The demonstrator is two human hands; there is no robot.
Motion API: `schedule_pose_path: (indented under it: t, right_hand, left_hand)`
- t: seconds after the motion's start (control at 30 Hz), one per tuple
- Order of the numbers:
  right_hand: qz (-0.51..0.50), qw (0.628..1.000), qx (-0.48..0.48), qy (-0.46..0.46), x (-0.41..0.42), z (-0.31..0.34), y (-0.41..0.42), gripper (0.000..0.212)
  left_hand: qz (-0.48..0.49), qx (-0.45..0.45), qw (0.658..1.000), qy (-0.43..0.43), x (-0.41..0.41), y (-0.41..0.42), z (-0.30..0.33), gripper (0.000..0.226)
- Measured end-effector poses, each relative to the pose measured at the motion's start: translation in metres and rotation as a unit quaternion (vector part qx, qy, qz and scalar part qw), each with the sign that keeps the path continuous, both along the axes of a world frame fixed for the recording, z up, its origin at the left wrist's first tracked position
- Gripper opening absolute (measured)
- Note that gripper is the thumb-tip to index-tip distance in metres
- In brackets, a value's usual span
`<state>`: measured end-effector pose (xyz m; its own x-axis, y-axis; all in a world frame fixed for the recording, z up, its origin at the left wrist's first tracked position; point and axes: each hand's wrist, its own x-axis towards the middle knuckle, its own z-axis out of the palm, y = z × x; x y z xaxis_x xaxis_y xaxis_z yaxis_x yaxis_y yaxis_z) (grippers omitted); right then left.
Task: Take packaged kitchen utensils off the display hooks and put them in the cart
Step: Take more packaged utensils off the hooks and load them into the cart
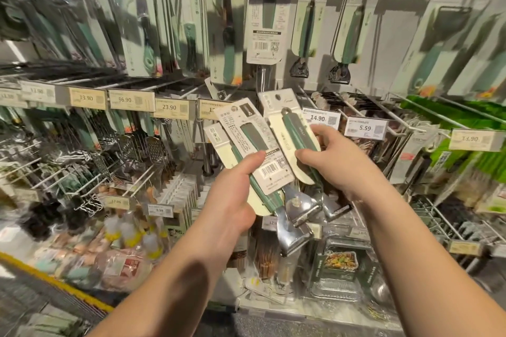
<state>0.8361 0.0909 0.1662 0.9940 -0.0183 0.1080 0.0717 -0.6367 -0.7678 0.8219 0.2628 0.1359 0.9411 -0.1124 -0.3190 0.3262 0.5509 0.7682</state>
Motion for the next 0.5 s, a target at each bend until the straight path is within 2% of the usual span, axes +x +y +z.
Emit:
schedule_pose_path:
  t: [0.17,0.3,0.5]
  right_hand:
    - [-0.062,0.993,0.052,-0.088,0.012,0.018,-0.007,0.051]
    - [-0.101,0.981,0.078,-0.149,0.026,0.033,-0.01,0.066]
    - [-0.134,0.969,0.078,-0.195,0.043,0.063,-0.016,0.072]
  left_hand:
    - [0.015,-0.011,1.0,-0.024,0.003,0.007,0.022,0.01]
    - [0.017,-0.014,0.999,-0.039,0.005,0.009,0.038,0.012]
    - [0.005,-0.014,0.998,-0.064,0.007,0.003,0.07,0.012]
